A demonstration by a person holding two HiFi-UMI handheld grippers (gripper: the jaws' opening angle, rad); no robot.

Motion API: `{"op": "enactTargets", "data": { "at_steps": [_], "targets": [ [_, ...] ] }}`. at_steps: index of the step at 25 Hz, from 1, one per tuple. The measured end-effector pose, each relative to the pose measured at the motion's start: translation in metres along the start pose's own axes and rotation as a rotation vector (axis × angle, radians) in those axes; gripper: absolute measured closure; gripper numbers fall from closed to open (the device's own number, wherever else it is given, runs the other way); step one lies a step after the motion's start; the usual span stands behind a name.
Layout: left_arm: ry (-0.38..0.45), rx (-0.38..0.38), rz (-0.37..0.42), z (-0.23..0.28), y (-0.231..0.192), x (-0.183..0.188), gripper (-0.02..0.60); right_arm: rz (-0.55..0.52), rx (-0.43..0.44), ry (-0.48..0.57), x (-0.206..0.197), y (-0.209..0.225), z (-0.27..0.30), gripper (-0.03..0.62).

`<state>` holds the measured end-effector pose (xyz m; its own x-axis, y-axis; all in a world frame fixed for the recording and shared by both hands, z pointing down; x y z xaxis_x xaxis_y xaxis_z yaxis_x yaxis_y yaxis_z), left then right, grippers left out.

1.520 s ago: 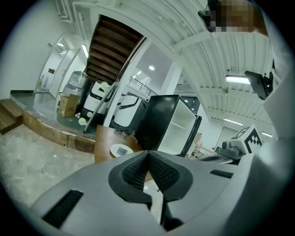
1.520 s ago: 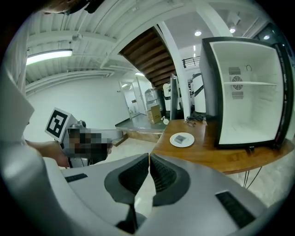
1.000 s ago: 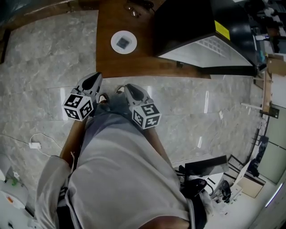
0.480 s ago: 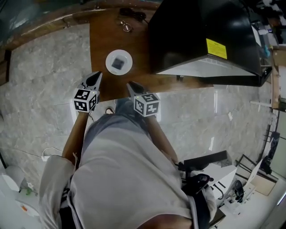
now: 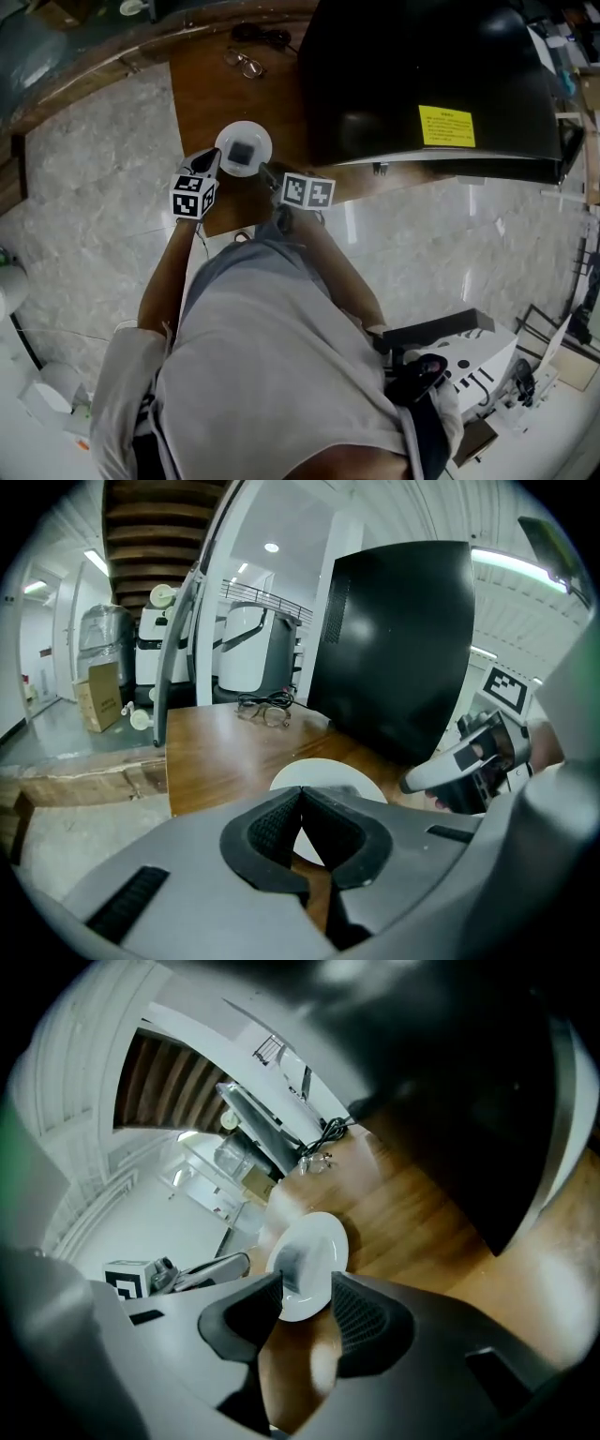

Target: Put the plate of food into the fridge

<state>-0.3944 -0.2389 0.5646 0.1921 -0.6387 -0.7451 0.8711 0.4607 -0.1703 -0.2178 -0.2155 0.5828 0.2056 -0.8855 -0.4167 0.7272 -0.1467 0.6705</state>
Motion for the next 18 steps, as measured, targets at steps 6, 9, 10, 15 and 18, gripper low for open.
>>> {"op": "enactTargets", "data": {
  "at_steps": [6,9,10,15,18],
  "targets": [
    [-0.041,-0.002,-0.054,0.025,-0.012,-0.006,0.563,0.068,-0.061,-0.032,0.010,0.020,0.022,0.448],
    [-0.043,0.003,-0.125,0.027,-0.016,-0.009,0.563,0.153,-0.075,-0.057,0.006,0.029,0.028,0.448],
    [-0.057,0.011,-0.123,0.030,-0.019,-0.012,0.563,0.192,-0.064,-0.058,0.006,0.030,0.031,0.448],
    [-0.065,0.006,-0.135,0.032,-0.021,-0.018,0.563,0.321,0.020,-0.031,0.004,0.030,0.035,0.450],
    [-0.062,0.027,-0.147,0.029,-0.026,-0.016,0.563,0.382,0.051,-0.001,0.004,0.028,0.041,0.498]
  ]
}}
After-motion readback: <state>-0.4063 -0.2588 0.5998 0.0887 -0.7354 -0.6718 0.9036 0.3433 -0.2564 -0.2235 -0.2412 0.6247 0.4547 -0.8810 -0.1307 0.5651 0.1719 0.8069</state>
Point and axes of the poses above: the fingertips, and each gripper's own axes: z forward along the fingers, y to its right, x out of its top, the point moved 5 cm from there along -z, backward along the fingers, and after that the axes turned 3 degrees about -y, right-handed, at the moved point
